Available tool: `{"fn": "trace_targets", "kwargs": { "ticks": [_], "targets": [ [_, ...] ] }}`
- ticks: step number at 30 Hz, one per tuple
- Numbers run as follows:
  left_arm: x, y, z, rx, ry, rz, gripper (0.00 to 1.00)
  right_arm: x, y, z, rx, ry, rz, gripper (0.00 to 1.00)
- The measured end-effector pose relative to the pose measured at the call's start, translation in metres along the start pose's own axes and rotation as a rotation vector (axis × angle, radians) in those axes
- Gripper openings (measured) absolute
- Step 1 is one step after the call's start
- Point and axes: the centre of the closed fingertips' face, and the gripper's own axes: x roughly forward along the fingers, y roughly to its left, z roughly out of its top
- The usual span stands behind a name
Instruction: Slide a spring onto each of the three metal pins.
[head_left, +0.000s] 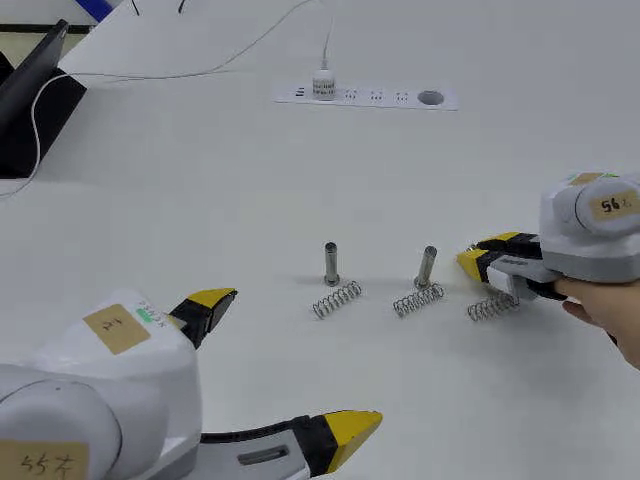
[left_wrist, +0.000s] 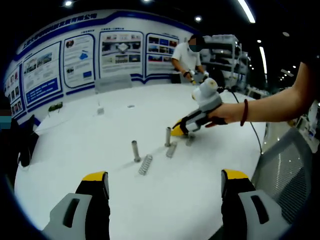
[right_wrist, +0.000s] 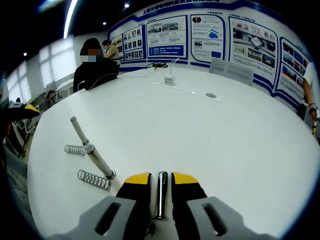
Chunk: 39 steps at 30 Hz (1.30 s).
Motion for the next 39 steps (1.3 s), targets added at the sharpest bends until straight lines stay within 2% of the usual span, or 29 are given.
{"fn": "trace_targets", "kwargs": {
  "ticks": [5, 7, 13, 16, 27, 39],
  "targets": [
    [-0.001, 0.000, 0.001, 0.005, -0.002, -0.001, 0.95, 0.000, 0.001, 0.000, -0.016, 0.006, -0.001, 0.10],
    [-0.001, 0.000, 0.002, 0.009, -0.002, 0.000, 0.95, 0.000, 0.001, 0.001, -0.021, 0.009, -0.001, 0.09],
    [-0.003, 0.002, -0.001, 0.016, 0.016, 0.008, 0.93, -0.001, -0.003, 0.002, 0.067, 0.039, 0.012, 0.09],
    [-0.005, 0.003, 0.000, 0.015, 0.005, 0.011, 0.94, -0.006, -0.005, 0.007, 0.087, 0.023, 0.014, 0.09],
    [-0.009, 0.003, 0.004, 0.034, -0.004, 0.016, 0.93, -0.029, -0.006, 0.018, 0.095, -0.007, 0.000, 0.09],
    [-0.016, 0.006, 0.010, 0.031, -0.033, 0.037, 0.92, -0.049, -0.002, 0.018, 0.055, -0.005, -0.011, 0.09]
  ]
}}
